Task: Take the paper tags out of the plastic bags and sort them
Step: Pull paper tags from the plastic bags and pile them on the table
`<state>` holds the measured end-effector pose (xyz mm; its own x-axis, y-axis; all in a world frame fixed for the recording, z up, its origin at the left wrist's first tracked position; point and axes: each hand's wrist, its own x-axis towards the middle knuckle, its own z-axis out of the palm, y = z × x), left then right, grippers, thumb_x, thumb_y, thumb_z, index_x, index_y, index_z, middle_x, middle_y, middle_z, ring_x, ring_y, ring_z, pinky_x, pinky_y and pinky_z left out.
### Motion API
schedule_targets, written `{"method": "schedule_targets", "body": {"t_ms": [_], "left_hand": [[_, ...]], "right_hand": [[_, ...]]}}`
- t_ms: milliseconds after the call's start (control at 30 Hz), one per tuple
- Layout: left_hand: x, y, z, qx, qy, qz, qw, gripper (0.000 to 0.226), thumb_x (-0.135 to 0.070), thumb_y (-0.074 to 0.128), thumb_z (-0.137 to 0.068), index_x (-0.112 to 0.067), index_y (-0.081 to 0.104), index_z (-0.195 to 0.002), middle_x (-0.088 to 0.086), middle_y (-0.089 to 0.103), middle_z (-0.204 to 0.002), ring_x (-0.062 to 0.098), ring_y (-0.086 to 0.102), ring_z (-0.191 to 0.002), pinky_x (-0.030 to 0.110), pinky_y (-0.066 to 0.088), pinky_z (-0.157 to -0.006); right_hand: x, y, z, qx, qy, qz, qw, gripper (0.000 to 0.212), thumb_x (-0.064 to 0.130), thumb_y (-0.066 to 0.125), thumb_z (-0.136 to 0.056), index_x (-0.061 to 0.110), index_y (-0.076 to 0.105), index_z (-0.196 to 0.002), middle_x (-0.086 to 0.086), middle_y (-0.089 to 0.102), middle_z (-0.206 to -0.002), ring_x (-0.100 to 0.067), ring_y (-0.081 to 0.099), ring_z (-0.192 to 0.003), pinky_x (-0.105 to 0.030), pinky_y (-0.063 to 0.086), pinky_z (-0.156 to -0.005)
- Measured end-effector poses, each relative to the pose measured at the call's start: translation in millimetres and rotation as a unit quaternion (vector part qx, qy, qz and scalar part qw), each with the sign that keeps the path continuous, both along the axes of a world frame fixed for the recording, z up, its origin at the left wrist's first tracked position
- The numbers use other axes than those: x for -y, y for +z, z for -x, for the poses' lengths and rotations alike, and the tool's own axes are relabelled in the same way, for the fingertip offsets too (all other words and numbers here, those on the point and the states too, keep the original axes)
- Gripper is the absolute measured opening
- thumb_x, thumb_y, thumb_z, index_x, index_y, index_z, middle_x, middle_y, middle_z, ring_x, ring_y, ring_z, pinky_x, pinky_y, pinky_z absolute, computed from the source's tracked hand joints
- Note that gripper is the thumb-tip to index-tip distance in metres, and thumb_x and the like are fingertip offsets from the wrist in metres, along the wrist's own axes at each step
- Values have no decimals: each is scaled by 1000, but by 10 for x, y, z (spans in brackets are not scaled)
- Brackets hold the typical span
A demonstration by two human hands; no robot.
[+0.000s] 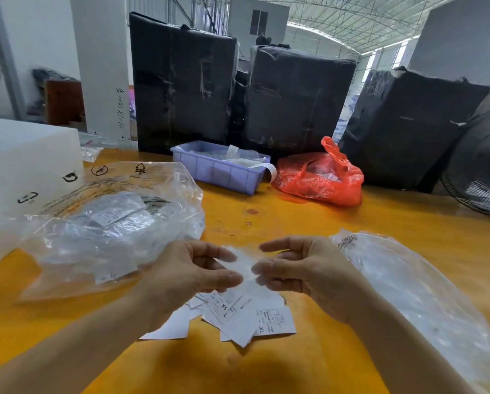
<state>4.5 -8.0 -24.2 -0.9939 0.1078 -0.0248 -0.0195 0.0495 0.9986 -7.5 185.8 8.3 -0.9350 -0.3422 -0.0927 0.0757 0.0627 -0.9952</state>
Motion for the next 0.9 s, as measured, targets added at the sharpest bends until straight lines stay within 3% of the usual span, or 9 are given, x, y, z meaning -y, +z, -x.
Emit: {"method": "schedule_targets", "body": {"t_ms": [233, 400, 600, 733, 800, 900], "left_hand": [[-43, -27, -15, -18, 3, 13, 1000, 51, -26, 83, -36, -12, 71, -83, 2, 67, -60, 11, 65, -59, 17, 52, -57], [-56, -48, -14, -13, 3, -7, 1000, 39, -35, 80, -38, -16, 76, -72, 0, 67, -61, 5, 59, -54, 16, 49, -55], [-36, -64, 3, 14, 13, -49, 999, 24, -32, 76, -50, -13, 76, -65, 2, 68, -63, 8, 58, -56, 20, 48, -58], [-19, -59, 32, 34, 21, -82, 996, 20, -25, 74, -57, -11, 75, -70, 4, 74, -75, 6, 61, -54, 17, 49, -53], [-30, -55, 26, 45, 17, -98, 994, 19, -24, 74, -57, -11, 75, -70, 6, 74, -79, 7, 63, -56, 18, 49, -54], [-76, -50, -5, 46, 4, -112, 993, 20, -25, 76, -51, -11, 75, -65, 7, 74, -76, 7, 62, -55, 17, 50, -52]], "right_hand": [[21, -33, 17, -22, -19, -12, 1000, 29, -4, 71, -71, -4, 61, -99, -19, 72, -79, -22, 70, -63, -22, 53, -54], [-30, 61, 3, -44, -35, -61, 997, 25, -8, 70, -73, -2, 62, -96, -18, 72, -76, -21, 70, -60, -20, 53, -53], [-380, 332, 40, -57, -80, -151, 984, 25, -10, 69, -72, 0, 64, -93, -16, 72, -74, -24, 71, -63, -19, 54, -52], [-881, 412, 141, -80, -178, -265, 944, 21, -11, 71, -72, -5, 64, -90, -16, 71, -67, -24, 70, -59, -19, 53, -48], [-1021, 391, 160, -81, -204, -299, 929, 19, -4, 73, -73, -7, 65, -90, -17, 70, -67, -25, 69, -59, -20, 54, -48], [-837, 387, 94, -58, -120, -266, 955, 40, 32, 75, -64, 7, 68, -94, -10, 73, -77, -23, 71, -70, -24, 57, -57]]}}
